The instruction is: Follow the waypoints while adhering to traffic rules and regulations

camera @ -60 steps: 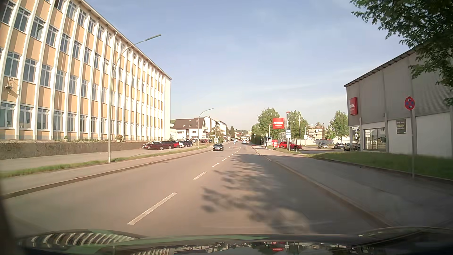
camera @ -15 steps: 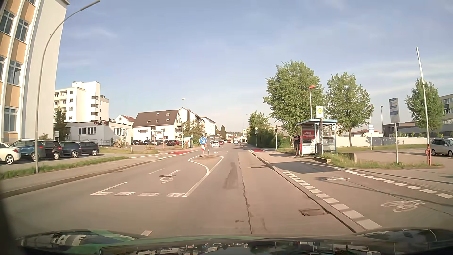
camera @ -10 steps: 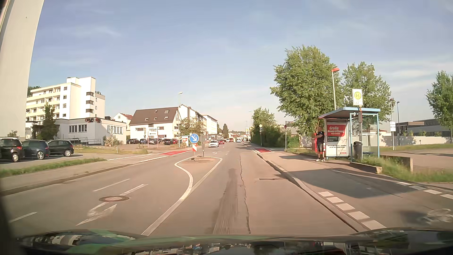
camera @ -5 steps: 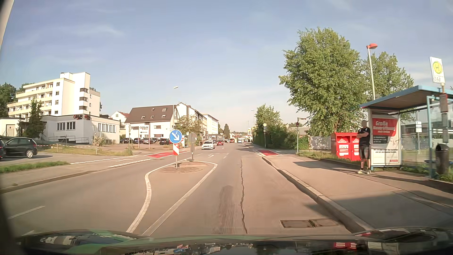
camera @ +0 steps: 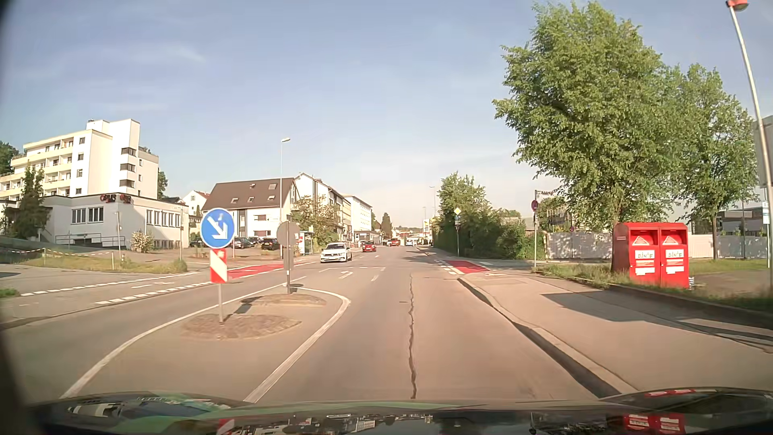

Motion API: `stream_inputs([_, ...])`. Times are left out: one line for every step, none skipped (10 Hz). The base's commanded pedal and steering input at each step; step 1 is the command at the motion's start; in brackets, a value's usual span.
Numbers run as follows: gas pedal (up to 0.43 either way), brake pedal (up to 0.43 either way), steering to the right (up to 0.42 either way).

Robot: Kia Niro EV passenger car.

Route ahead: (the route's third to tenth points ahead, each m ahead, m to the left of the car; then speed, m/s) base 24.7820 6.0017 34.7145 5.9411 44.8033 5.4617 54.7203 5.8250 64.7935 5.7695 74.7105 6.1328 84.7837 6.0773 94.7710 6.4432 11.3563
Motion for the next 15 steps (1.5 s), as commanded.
stream_inputs([0.047, 0.0, -0.002])
stream_inputs([0.047, 0.0, -0.002])
stream_inputs([0.047, 0.0, -0.002])
stream_inputs([0.047, 0.0, -0.001])
stream_inputs([0.047, 0.0, -0.002])
stream_inputs([0.047, 0.0, -0.001])
stream_inputs([0.047, 0.0, -0.002])
stream_inputs([0.047, 0.0, -0.001])
stream_inputs([0.047, 0.0, -0.005])
stream_inputs([0.047, 0.0, -0.009])
stream_inputs([0.059, 0.0, -0.01])
stream_inputs([0.059, 0.0, -0.01])
stream_inputs([0.087, 0.0, -0.009])
stream_inputs([0.118, 0.0, -0.009])
stream_inputs([0.15, 0.0, -0.008])
